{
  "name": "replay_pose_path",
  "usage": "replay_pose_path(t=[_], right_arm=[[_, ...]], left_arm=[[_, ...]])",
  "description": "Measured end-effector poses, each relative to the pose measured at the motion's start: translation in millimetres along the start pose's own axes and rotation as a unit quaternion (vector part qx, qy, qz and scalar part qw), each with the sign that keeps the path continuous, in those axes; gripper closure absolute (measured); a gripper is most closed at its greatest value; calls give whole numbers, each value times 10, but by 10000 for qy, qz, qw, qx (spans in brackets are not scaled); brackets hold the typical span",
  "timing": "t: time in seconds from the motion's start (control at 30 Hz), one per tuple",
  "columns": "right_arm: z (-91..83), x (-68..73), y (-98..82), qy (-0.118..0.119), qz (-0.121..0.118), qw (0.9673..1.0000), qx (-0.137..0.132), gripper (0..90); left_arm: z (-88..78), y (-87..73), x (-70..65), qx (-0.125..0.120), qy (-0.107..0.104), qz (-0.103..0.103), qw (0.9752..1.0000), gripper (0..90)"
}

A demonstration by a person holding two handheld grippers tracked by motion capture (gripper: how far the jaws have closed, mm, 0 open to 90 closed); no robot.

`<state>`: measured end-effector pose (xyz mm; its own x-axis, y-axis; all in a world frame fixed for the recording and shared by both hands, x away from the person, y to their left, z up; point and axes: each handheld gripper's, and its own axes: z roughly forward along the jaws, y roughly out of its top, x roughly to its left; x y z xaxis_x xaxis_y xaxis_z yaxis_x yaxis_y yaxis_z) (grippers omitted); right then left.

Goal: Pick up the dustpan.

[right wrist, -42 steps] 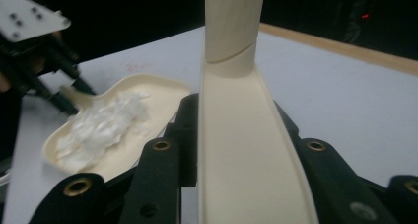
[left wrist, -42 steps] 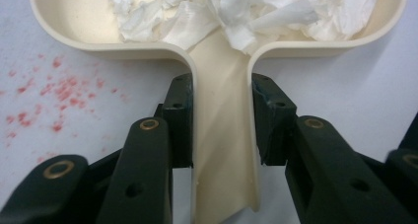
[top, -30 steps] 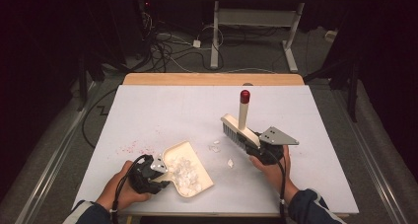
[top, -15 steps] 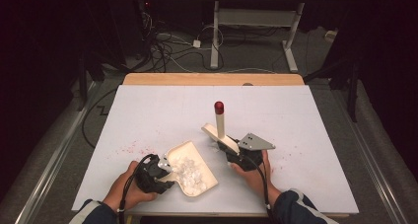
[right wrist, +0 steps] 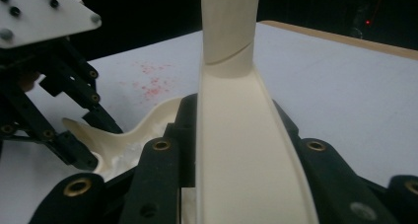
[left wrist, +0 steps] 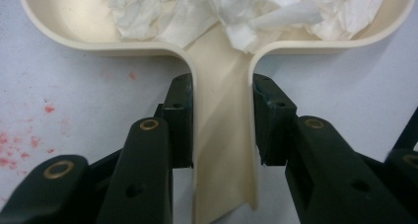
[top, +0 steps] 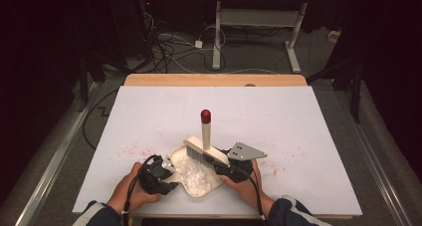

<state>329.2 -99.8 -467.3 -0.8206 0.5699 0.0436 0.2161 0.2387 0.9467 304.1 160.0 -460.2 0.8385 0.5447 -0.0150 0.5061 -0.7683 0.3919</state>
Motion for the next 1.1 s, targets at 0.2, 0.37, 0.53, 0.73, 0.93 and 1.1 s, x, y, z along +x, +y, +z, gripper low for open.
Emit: replay_pose_path(t=[0.2,0.37,0.53,0.73,0.93,1.1], right_arm=[[-53,7,96,-8,-66,9999,-154,677],[-235,-96,220,-10,-32,9996,-292,676],[-485,-212,283,182,-158,9996,-146,676],[-826,-328,211,179,-204,9996,111,677],[-1085,-334,60,217,-178,9989,387,677],[-1113,-288,-61,322,-244,9971,651,677]], left_arm=[[1,-2,-3,-10,4,-3,10000,635],[0,-2,-11,-11,40,18,10000,635],[-5,1,-35,22,75,73,9999,635],[-10,-12,-48,26,79,81,9999,635],[-7,-8,-50,39,79,70,9999,635],[-3,0,-51,54,83,81,9999,635]])
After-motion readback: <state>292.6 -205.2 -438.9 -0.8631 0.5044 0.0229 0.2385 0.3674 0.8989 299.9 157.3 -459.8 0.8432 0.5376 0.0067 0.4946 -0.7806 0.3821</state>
